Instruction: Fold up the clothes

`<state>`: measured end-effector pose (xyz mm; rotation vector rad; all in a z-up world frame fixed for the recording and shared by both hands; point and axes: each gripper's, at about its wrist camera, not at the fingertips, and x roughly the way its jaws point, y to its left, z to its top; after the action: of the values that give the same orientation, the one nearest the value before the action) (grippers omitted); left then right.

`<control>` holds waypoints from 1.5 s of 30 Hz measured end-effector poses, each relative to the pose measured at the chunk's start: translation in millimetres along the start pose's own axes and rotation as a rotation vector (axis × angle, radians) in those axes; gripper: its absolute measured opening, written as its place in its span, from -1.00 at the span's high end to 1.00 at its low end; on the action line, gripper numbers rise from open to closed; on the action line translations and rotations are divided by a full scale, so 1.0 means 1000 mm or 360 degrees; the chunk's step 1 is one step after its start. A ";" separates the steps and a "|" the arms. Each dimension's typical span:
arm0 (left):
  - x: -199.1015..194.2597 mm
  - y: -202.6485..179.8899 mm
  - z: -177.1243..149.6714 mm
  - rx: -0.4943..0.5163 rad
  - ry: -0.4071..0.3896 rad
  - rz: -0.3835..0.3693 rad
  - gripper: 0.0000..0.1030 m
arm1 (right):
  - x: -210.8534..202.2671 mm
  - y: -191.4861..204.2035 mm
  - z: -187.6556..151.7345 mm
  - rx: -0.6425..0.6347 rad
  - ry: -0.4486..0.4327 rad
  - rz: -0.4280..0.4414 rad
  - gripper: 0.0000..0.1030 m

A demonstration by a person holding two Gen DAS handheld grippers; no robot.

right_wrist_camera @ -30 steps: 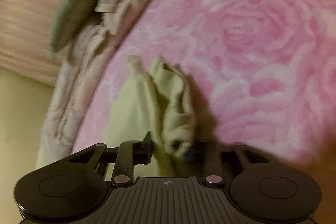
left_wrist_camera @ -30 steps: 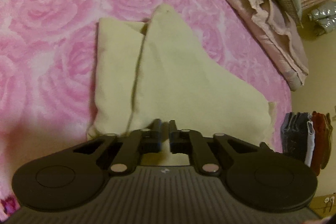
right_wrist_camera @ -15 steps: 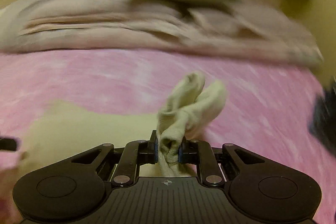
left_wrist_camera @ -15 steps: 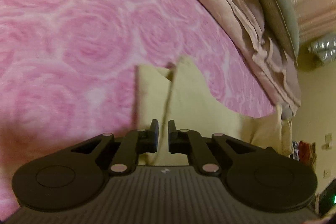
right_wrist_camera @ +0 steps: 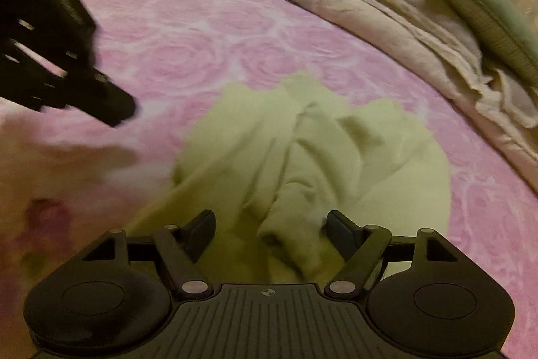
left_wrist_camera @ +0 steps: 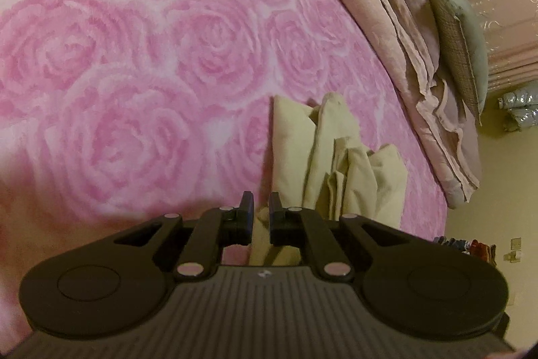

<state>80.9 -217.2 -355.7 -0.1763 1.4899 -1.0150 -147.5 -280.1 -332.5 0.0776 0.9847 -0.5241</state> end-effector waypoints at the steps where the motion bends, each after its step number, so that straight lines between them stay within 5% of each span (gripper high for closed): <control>1: 0.000 -0.004 -0.002 0.0004 0.0010 -0.0023 0.92 | -0.010 -0.004 -0.002 0.0032 -0.0007 0.0032 -0.48; 3: 0.003 -0.013 -0.008 0.0011 0.0043 -0.0074 0.89 | -0.037 -0.017 -0.010 0.0109 -0.0033 0.0058 -0.48; 7: 0.022 -0.031 -0.019 0.0001 0.0144 -0.0215 0.40 | -0.086 -0.064 -0.031 0.0463 -0.0096 0.0066 -0.48; 13: 0.074 -0.038 -0.026 -0.0087 0.0257 -0.0246 0.21 | -0.086 -0.190 -0.082 0.1657 -0.0050 0.0137 -0.48; 20: 0.105 -0.043 -0.028 -0.0159 0.0259 -0.0374 0.28 | -0.021 -0.217 -0.112 0.2332 0.0047 0.0311 -0.47; 22: 0.106 -0.049 -0.026 -0.0132 0.0242 -0.0412 0.79 | -0.015 -0.213 -0.117 0.2475 0.0029 0.0363 -0.44; 25: 0.092 -0.059 -0.015 0.0007 0.0175 -0.0445 0.82 | -0.013 -0.208 -0.121 0.2650 -0.0017 0.0462 -0.15; 30: 0.051 -0.058 0.014 0.0207 0.0022 -0.0449 0.83 | -0.019 -0.196 -0.083 0.2327 0.0001 0.0534 -0.14; 41: 0.056 -0.018 0.026 0.0279 -0.0033 -0.0417 0.82 | -0.017 -0.147 -0.038 0.1636 0.0039 0.0368 -0.14; 45: 0.069 0.002 0.024 0.0194 -0.0051 -0.0373 0.76 | -0.005 -0.124 -0.022 0.1385 0.0086 0.0277 -0.16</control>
<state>87.1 -272.5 -403.9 -0.2835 1.3955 -1.2817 -223.2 -379.8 -319.5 0.9491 0.7322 -0.7597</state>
